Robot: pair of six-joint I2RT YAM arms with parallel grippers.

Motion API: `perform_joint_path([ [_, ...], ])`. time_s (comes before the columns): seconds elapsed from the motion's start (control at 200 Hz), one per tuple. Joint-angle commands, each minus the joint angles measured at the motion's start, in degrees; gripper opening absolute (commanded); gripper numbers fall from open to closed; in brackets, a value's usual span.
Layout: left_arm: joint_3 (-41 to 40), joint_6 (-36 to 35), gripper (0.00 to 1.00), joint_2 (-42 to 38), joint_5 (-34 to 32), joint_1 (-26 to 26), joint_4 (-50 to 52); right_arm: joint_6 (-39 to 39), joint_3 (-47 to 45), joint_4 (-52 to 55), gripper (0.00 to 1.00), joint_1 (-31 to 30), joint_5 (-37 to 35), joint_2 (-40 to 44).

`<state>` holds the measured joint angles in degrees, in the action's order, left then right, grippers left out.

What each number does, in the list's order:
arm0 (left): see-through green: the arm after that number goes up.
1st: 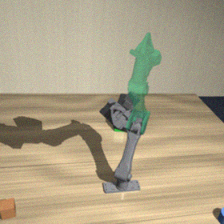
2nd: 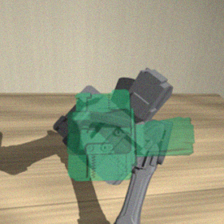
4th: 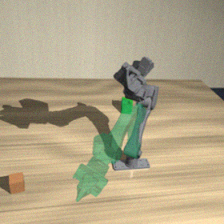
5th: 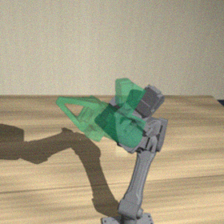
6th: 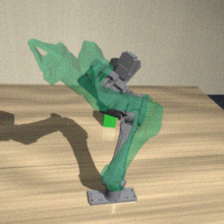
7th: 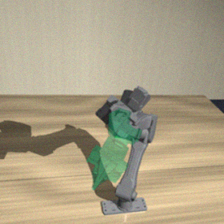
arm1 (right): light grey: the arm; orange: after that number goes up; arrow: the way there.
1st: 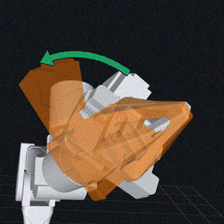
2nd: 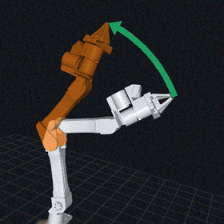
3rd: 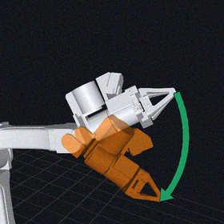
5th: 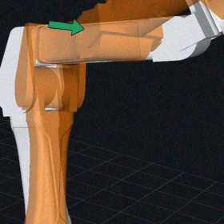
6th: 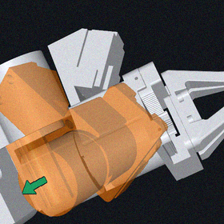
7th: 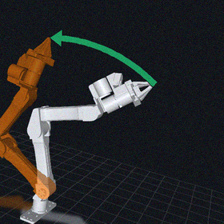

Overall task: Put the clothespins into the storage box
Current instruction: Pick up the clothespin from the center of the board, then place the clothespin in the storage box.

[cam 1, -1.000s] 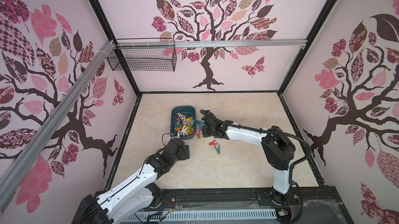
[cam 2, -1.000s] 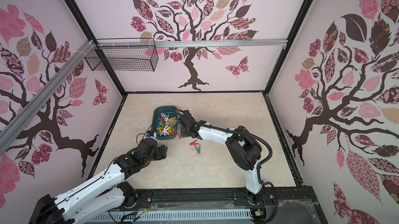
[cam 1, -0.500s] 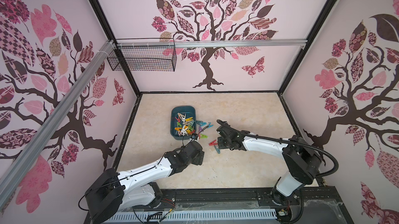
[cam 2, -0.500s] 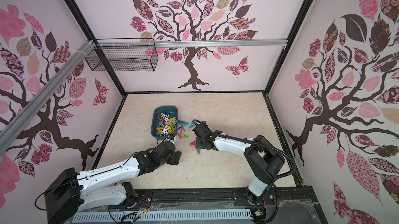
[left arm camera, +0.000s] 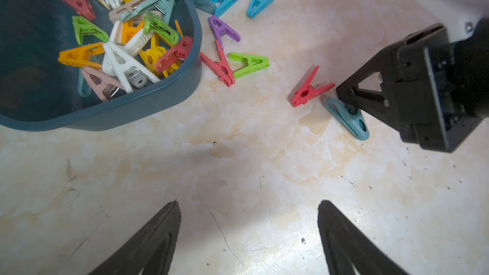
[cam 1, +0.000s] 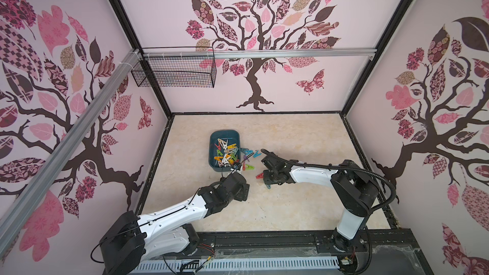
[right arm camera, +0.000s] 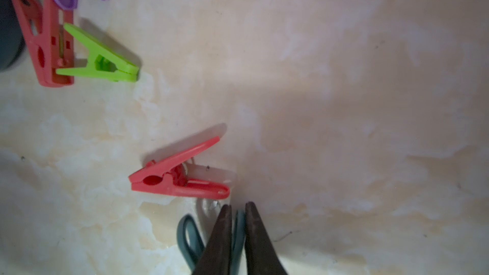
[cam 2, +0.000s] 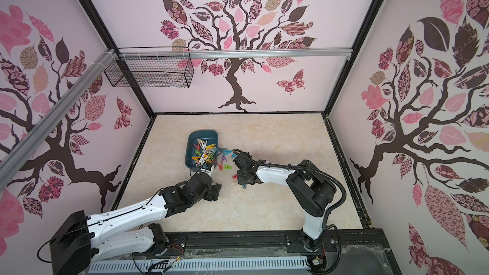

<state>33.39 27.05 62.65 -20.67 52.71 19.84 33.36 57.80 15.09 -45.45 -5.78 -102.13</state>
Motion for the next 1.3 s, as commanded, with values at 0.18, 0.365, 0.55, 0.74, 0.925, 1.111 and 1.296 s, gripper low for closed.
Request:
perform_joint_path([
  [0.18, 1.05, 2.02, 0.86, -8.59, 0.98, -7.30, 2.16, -1.55, 5.30, 4.06, 0.08, -0.21, -0.41, 5.57],
  [0.365, -0.02, 7.03, 0.86, -13.96, -1.52, -15.70, 8.39, -2.93, 15.91, 3.70, 0.07, -0.75, 1.96, 2.23],
  [0.55, 1.01, 6.93, 0.85, -15.87, -2.94, -20.25, 12.63, -3.50, 30.18, 0.97, 0.06, -0.99, 2.88, -7.89],
  [0.74, 0.18, 7.44, 0.85, -15.74, -2.65, -20.26, 12.17, -2.60, 46.50, 0.29, 0.10, -1.19, 5.48, -21.63],
  [0.925, 0.46, 5.17, 0.85, -14.93, -3.25, -20.31, 11.13, -5.28, 56.68, 4.30, 0.30, -0.82, 3.83, -27.09],
  [1.111, 0.70, 0.46, 0.85, -14.59, -2.39, -20.27, 9.30, -7.53, 37.84, 2.77, 0.34, 1.00, -1.09, -13.64],
  [1.296, 2.40, -3.56, 0.85, -10.52, -2.60, -12.38, 6.05, -6.12, 16.04, 2.37, 0.39, 2.01, -2.26, -1.93],
])
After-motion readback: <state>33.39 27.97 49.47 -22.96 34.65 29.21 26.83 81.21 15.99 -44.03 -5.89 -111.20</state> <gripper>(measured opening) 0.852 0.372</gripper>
